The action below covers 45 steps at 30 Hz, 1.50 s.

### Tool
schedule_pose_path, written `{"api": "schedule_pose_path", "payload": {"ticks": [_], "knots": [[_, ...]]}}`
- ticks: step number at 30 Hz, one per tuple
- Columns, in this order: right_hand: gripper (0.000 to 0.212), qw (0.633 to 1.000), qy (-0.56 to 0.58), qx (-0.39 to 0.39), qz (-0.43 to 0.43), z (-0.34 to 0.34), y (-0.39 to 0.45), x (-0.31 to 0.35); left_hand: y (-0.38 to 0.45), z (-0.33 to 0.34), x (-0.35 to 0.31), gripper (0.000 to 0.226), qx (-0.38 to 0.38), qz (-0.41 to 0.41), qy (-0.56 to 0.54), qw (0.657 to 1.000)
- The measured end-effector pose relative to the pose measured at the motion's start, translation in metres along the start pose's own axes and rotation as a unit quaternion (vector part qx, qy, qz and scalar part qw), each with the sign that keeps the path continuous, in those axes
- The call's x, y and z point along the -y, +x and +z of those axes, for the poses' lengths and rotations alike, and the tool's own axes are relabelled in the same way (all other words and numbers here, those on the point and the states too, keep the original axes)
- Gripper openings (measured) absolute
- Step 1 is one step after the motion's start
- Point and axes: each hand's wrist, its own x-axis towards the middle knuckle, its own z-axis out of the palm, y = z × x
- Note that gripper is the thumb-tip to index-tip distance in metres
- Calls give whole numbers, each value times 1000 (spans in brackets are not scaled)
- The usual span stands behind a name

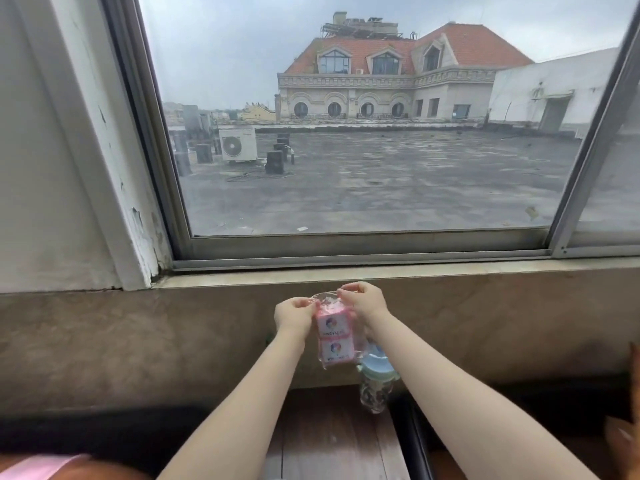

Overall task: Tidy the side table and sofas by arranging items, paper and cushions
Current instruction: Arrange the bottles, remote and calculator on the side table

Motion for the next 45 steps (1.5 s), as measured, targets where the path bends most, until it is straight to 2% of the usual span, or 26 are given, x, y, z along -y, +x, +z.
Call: {"api": "schedule_pose_path", "payload": {"ticks": [2,4,6,13,18,23,27,32,34,36,39,45], "knots": [[16,994,-13,81,79,10,-3,-24,0,-6,16,4,-44,-14,-15,999],[27,971,-20,152,182,21,-8,-54,2,-15,37,3,-65,-45,-26,997],[29,957,-35,187,217,30,-11,-87,6,-25,66,4,-75,-85,-29,993],[23,948,-96,180,245,82,-5,-192,13,-72,165,9,-81,-206,-86,971],[20,948,-107,160,254,111,20,-248,19,-92,209,10,-32,-306,-104,946],[28,965,-75,87,234,144,50,-301,54,-104,265,9,-51,-307,-113,944],[30,968,-30,85,235,155,59,-327,91,-102,294,6,-70,-325,-124,935],[28,972,-100,84,196,159,64,-342,121,-94,320,9,-115,-325,-120,931],[32,971,-133,86,180,164,69,-346,127,-92,324,11,-137,-288,-54,946],[41,969,-153,90,170,168,73,-350,129,-91,324,14,-131,-253,-4,959],[52,965,-172,87,175,167,75,-348,135,-91,322,20,-89,-257,-16,962],[57,962,-197,59,181,157,74,-348,133,-95,313,48,-17,-259,32,965]]}}
